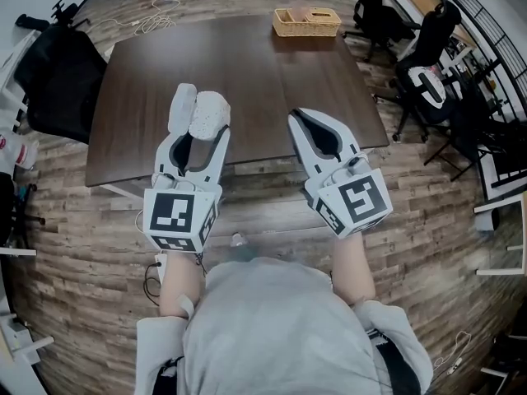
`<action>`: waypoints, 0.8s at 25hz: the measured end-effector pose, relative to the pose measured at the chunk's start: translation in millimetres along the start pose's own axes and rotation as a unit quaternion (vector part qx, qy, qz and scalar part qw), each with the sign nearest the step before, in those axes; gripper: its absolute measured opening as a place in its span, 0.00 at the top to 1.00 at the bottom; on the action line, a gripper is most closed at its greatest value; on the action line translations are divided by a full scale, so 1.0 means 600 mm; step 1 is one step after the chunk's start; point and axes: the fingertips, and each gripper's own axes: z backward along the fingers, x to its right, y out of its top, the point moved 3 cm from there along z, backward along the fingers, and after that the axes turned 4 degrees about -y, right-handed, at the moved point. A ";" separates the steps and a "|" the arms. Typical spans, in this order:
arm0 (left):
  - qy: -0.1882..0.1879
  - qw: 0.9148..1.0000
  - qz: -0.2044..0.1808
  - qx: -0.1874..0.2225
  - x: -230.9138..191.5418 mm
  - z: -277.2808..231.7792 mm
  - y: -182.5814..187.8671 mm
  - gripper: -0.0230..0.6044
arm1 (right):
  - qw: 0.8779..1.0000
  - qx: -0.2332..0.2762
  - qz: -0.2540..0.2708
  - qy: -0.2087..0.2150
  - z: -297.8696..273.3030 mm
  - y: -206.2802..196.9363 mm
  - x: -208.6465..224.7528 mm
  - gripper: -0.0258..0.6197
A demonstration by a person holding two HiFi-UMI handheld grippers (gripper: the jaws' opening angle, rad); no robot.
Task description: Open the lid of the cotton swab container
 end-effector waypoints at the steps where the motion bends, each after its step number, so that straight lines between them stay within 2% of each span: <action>1: 0.002 1.000 0.000 0.001 0.004 0.005 0.001 0.66 | 1.000 0.000 0.000 -0.003 0.008 0.001 0.001 0.93; 8: 0.019 1.000 0.004 0.006 0.028 0.036 0.006 0.66 | 1.000 -0.006 0.014 -0.020 0.059 0.005 0.006 0.93; 20: 0.061 0.998 0.014 0.013 0.053 0.090 0.003 0.66 | 0.999 -0.003 -0.001 -0.042 0.131 0.000 0.018 0.93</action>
